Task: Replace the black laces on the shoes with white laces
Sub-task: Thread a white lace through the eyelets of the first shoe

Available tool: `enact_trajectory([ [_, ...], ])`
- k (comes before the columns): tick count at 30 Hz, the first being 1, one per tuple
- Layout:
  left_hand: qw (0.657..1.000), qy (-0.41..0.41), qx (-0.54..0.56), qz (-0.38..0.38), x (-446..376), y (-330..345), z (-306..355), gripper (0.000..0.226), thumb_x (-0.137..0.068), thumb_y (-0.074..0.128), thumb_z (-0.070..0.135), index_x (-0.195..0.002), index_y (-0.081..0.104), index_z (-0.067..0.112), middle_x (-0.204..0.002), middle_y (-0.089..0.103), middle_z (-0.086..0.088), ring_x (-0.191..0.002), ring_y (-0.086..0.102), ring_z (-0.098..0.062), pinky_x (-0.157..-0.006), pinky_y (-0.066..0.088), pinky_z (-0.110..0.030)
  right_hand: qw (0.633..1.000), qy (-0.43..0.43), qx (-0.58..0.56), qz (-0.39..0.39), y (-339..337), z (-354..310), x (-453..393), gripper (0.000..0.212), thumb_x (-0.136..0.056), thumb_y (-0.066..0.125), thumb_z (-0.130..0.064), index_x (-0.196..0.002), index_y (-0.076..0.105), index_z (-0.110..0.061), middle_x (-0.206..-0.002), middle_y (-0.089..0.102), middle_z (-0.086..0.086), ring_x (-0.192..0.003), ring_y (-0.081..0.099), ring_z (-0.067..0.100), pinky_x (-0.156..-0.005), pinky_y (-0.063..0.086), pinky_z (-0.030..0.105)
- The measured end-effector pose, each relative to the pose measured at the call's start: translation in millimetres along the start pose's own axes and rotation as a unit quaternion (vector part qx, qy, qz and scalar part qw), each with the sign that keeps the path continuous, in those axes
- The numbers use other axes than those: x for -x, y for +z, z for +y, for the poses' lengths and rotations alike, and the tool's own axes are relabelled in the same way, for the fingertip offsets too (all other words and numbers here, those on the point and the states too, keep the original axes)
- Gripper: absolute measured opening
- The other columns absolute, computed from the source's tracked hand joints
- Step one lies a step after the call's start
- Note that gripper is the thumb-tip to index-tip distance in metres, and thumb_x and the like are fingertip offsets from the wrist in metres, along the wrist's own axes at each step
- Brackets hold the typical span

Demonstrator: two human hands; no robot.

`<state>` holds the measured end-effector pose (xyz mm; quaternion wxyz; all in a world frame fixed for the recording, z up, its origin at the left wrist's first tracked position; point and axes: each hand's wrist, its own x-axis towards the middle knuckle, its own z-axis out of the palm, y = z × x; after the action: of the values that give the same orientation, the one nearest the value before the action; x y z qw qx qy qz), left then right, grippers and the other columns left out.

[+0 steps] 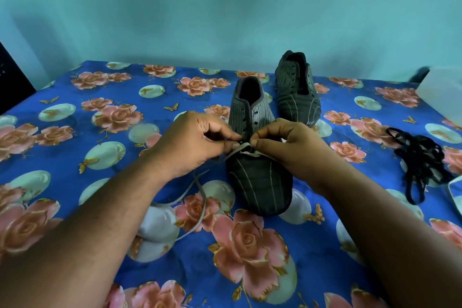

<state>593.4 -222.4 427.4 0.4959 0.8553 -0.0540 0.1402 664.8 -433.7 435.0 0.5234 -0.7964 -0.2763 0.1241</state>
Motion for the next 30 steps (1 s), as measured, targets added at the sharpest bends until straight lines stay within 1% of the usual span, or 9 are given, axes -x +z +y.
enact_trajectory([
  [2,1.000,-0.003,-0.008,-0.002,-0.1,0.5,0.1,0.015,-0.080,0.082,0.012,-0.095,0.081,0.013,-0.088,0.076,0.000,-0.084,0.072,-0.025,-0.074,0.061,-0.045,1.000,-0.006,0.008,-0.005,-0.3,-0.6,-0.3,0.004,-0.091,0.075,-0.016,-0.088,0.078,-0.015,-0.074,0.066,-0.019,-0.067,0.061,-0.008,-0.058,0.046,0.007],
  [6,1.000,-0.018,-0.007,-0.005,1.3,1.0,2.9,0.009,-0.087,0.078,0.016,-0.096,0.079,0.014,-0.085,0.075,-0.004,-0.082,0.071,-0.035,-0.074,0.060,-0.054,1.000,-0.019,0.001,-0.013,-0.6,1.1,-1.0,0.004,-0.090,0.077,-0.016,-0.092,0.079,-0.014,-0.071,0.066,-0.024,-0.068,0.063,-0.008,-0.059,0.046,0.006],
  [14,0.996,-0.075,0.048,-0.024,2.1,-6.5,2.7,0.004,-0.094,0.070,0.011,-0.094,0.073,0.013,-0.092,0.074,-0.011,-0.093,0.071,-0.030,-0.081,0.062,-0.041,0.985,-0.113,0.096,0.091,-8.3,12.5,-5.3,0.011,-0.090,0.076,-0.028,-0.101,0.073,-0.031,-0.100,0.064,-0.006,-0.094,0.059,0.004,-0.083,0.043,0.010],
  [18,0.989,-0.110,0.089,-0.034,2.6,-11.7,4.1,0.006,-0.096,0.065,0.005,-0.095,0.071,0.007,-0.090,0.073,-0.010,-0.084,0.071,-0.018,-0.075,0.061,-0.028,0.993,-0.050,0.079,0.071,-16.0,22.9,-9.1,0.021,-0.086,0.079,-0.034,-0.101,0.066,-0.041,-0.109,0.059,-0.005,-0.099,0.057,0.004,-0.086,0.045,0.020],
  [21,0.981,-0.155,0.110,-0.028,3.2,-15.1,8.3,0.007,-0.098,0.062,0.003,-0.099,0.068,0.002,-0.092,0.073,-0.013,-0.075,0.071,-0.011,-0.056,0.053,-0.015,0.998,-0.009,0.018,0.057,-21.6,26.5,-8.3,0.023,-0.084,0.081,-0.032,-0.102,0.068,-0.039,-0.104,0.059,-0.006,-0.094,0.058,0.012,-0.085,0.053,0.038],
  [24,0.976,-0.181,0.121,-0.023,3.2,-21.5,6.6,0.010,-0.098,0.062,0.008,-0.104,0.067,0.001,-0.102,0.074,-0.022,-0.076,0.074,-0.015,-0.065,0.056,-0.027,0.999,0.003,-0.007,0.044,-23.7,26.8,-7.0,0.025,-0.084,0.082,-0.025,-0.102,0.068,-0.035,-0.101,0.059,-0.003,-0.087,0.055,0.013,-0.081,0.054,0.038],
  [25,0.974,-0.194,0.120,-0.014,3.4,-25.2,6.4,0.011,-0.098,0.063,0.011,-0.105,0.067,0.002,-0.101,0.075,-0.021,-0.075,0.075,-0.018,-0.067,0.054,-0.032,0.999,0.004,-0.010,0.042,-24.3,27.0,-6.9,0.025,-0.084,0.082,-0.025,-0.102,0.067,-0.036,-0.101,0.059,-0.003,-0.086,0.055,0.012,-0.080,0.053,0.036],
  [28,0.964,-0.233,0.112,0.056,2.4,-39.7,0.4,0.011,-0.099,0.064,0.015,-0.106,0.068,0.007,-0.098,0.074,-0.015,-0.064,0.071,-0.025,-0.041,0.051,-0.029,0.999,0.008,-0.006,0.035,-26.2,27.6,-6.9,0.025,-0.085,0.081,-0.025,-0.103,0.067,-0.035,-0.102,0.059,-0.002,-0.084,0.055,0.012,-0.077,0.053,0.032],
  [30,0.961,-0.230,0.055,0.140,-2.8,-50.9,-11.3,0.008,-0.100,0.064,0.017,-0.101,0.069,0.012,-0.101,0.073,-0.012,-0.076,0.072,-0.026,-0.047,0.058,-0.035,0.999,0.012,-0.007,0.031,-27.2,28.3,-7.1,0.025,-0.085,0.081,-0.026,-0.104,0.067,-0.035,-0.102,0.059,-0.001,-0.083,0.055,0.013,-0.078,0.054,0.033],
])
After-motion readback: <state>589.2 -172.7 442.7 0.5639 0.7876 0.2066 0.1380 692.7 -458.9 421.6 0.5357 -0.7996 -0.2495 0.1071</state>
